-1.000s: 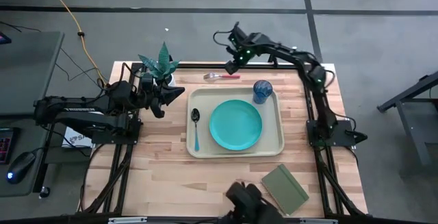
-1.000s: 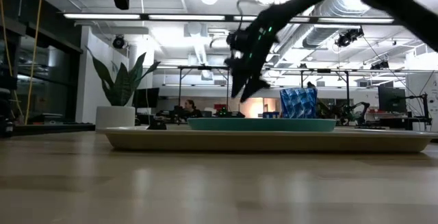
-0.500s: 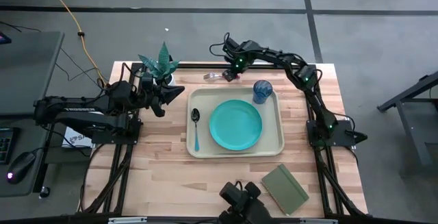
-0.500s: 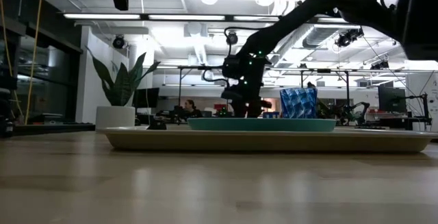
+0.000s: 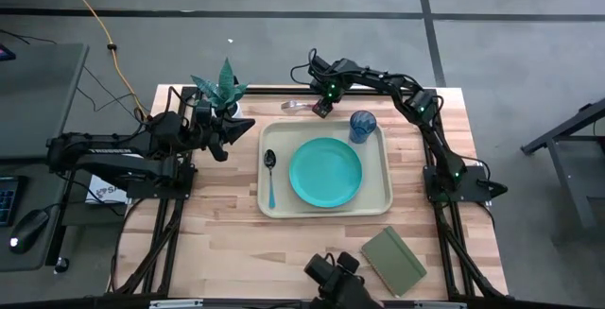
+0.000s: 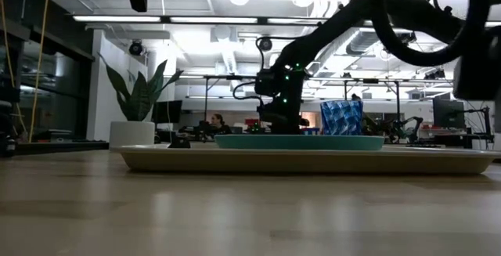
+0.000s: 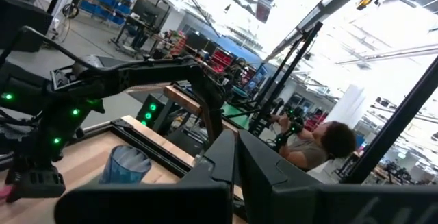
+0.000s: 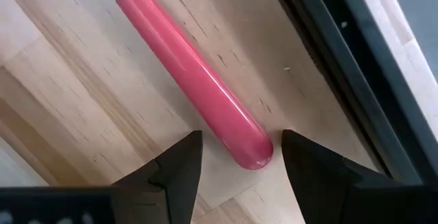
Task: Pick and place plate/cup/fork/spoon on tray
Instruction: Put the pink fork on top of the gray tray
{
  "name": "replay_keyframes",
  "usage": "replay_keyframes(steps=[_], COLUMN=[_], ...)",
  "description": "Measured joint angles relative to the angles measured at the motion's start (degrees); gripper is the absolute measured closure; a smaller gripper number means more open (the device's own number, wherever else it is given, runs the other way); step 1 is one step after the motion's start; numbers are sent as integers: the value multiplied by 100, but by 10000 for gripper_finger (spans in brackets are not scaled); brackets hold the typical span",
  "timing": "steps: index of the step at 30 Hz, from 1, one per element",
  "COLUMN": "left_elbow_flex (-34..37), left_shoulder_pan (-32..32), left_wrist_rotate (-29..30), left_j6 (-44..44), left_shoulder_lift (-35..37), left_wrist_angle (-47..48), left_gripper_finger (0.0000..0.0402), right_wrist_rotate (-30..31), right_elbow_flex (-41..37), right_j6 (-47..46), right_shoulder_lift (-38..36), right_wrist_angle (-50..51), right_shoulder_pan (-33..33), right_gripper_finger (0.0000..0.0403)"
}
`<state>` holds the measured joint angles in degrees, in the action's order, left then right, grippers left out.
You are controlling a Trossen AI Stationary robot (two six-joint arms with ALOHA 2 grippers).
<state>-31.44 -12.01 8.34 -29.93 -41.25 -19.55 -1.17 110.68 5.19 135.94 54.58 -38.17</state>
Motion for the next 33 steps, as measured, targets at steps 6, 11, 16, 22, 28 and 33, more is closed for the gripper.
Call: replay_keyframes(steps=[6,11,16,22,28,33], left_elbow_flex=[0,0,0,0,0,0], left_shoulder_pan=[0,0,0,0,0,0], left_wrist_rotate=[-2,-2,-2,-9,-11,-11], left_j6=[-42,-51,-46,-37,-49,-43], left_shoulder_lift=[0,0,0,0,0,0], left_wrist_angle=[0,0,0,0,0,0], left_gripper_finger=[401,401,401,401,401,401], right_wrist_rotate=[-31,-12,73,-69,-387,-610], right_elbow_flex=[4,-5,-3,-37,-46,-51], right_j6=[-18,52,322,568,662,730], right_shoulder_lift=[18,27,-3,-245,-649,-729], right_wrist_angle=[-70,-67,127,378,572,936], right_shoulder_pan=[-11,-9,-6,-9,-9,9], right_gripper_finger=[226,310,392,400,402,401])
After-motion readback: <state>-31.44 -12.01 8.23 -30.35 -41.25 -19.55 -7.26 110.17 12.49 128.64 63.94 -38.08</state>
